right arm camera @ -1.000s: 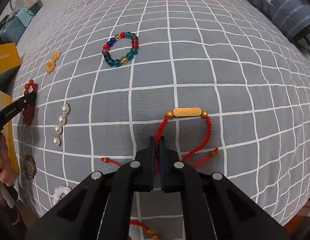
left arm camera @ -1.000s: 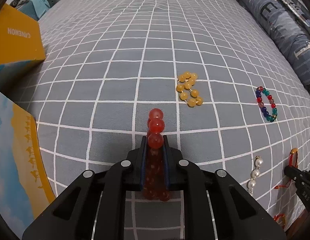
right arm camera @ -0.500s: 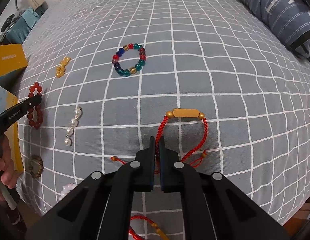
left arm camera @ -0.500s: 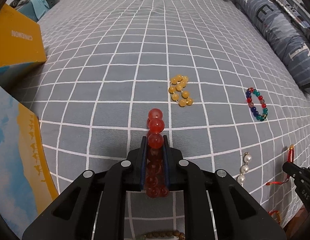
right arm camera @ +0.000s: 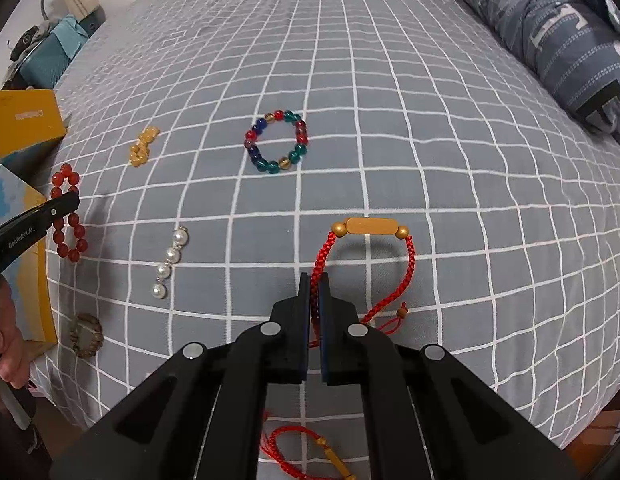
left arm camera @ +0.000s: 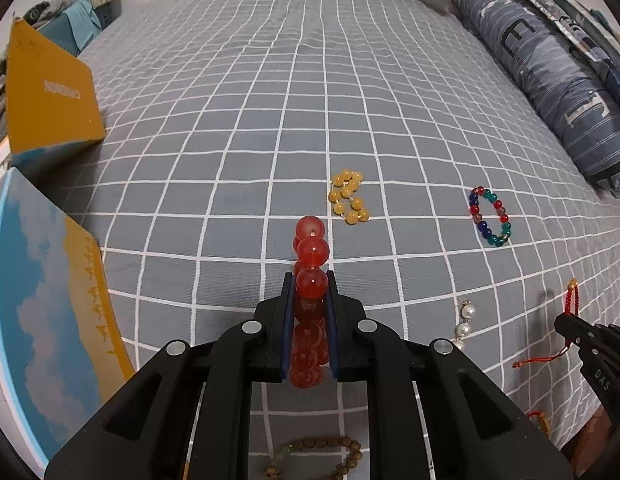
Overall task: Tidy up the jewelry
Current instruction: 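Carry both held bracelets over to the open white box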
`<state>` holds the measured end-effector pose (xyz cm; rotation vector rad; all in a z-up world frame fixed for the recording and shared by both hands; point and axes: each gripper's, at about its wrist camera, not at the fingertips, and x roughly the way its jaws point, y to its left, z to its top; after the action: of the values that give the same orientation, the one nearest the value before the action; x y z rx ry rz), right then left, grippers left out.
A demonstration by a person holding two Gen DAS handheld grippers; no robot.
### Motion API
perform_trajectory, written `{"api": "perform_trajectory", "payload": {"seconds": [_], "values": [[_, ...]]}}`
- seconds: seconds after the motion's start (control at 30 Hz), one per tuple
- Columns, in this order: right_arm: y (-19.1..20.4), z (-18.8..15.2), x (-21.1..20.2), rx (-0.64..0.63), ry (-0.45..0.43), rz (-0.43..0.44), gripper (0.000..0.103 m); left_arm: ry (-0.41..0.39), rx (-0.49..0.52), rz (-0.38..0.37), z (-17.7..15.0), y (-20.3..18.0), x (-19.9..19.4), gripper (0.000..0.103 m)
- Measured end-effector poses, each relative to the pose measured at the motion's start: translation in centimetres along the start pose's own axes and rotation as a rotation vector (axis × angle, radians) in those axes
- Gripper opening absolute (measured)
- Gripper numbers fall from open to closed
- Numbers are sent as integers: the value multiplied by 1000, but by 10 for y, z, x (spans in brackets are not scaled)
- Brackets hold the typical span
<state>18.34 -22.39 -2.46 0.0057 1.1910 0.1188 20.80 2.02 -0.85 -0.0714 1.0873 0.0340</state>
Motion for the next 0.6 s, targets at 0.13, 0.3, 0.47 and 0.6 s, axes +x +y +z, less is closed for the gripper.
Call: {"api": "perform_trajectory", "payload": {"seconds": [0.13,0.3,0.47,0.6], "values": [[9,6,-7,-15,-22,-6,3,-13,2,-2,1,7,-7,13],[24,15,-18,-36,-59,-10,3,-37,-3,-7,2,13,-22,13],[39,26,-32,-56,-97,-1,3,-62,-7,-2,4,19,-39,13],[53,35,-44,-79,-130,11,3,-88,-16,0,5,27,-56,13]]}}
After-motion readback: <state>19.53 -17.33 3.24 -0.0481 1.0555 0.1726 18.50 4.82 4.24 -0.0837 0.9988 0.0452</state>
